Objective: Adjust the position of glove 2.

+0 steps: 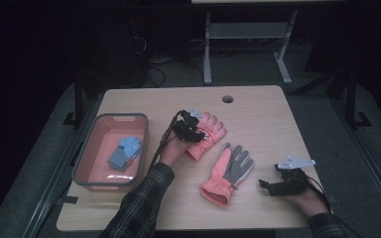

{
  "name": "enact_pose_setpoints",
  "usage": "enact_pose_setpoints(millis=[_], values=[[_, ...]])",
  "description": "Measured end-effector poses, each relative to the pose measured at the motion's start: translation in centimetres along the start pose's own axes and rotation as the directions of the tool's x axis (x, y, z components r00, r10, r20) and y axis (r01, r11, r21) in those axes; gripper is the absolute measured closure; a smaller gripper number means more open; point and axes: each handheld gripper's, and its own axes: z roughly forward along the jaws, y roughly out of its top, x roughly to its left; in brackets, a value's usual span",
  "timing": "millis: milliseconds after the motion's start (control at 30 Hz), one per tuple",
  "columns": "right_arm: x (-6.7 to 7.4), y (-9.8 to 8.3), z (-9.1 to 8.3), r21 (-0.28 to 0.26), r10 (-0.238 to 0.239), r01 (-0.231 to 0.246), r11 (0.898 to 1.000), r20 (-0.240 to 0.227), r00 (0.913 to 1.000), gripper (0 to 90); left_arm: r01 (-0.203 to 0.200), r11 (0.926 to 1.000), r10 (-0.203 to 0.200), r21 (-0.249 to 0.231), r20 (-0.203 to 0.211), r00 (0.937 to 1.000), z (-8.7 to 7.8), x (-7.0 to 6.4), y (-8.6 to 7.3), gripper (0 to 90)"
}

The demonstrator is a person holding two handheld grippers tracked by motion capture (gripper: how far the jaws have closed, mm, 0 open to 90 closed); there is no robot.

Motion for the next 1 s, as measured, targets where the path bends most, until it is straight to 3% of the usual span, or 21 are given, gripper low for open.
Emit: enact_pose_setpoints(millis=[133,300,433,567,700,800,900,1000], values=[[0.0,0.0,0.0,0.0,0.0,0.0,1.0,0.0,1.0,12.8,0.0,0.9999,0.0,0.017,0.002,1.0,0.4,0.3,-0.2,66.2],[0.0,0.0,0.0,0.0,-0.001,0.001,1.0,0.001,1.0,12.7,0.007,0.9998,-0.008,0.02,0.045,0.999,0.7,0.4,-0.3,89.0],[0.0,0.0,0.0,0.0,0.0,0.0,1.0,0.001,1.0,13.0,0.022,0.9997,-0.023,0.011,0.069,0.9974,0.2,0.8,-0.2,90.0],[0.0,0.0,-0.2,-0.004,0.0,0.0,1.0,-0.002,1.0,18.0,0.061,0.998,-0.058,-0.019,0.118,0.9913,-1.0,1.4,0.0,90.0],[0.2,0.4,-0.9,0.007,0.0,0.0,1.0,-0.029,0.9996,38.4,0.074,0.9968,-0.07,-0.028,0.137,0.988,-2.1,1.7,0.0,90.0],[0.8,0.9,-1.4,0.002,-0.014,0.014,1.0,-0.086,0.9962,59.1,0.089,0.9952,-0.082,-0.04,0.154,0.9847,-2.9,1.9,-0.1,90.0],[1.8,1.3,-1.4,0.005,-0.048,0.049,0.999,-0.157,0.9864,80.0,0.092,0.9941,-0.082,-0.057,0.159,0.9839,-3.7,1.8,0.0,90.0],[2.7,1.7,-1.1,0.015,-0.074,0.079,0.997,-0.219,0.973,89.9,0.091,0.9933,-0.078,-0.071,0.168,0.9827,-4.4,1.8,0.0,90.0]])
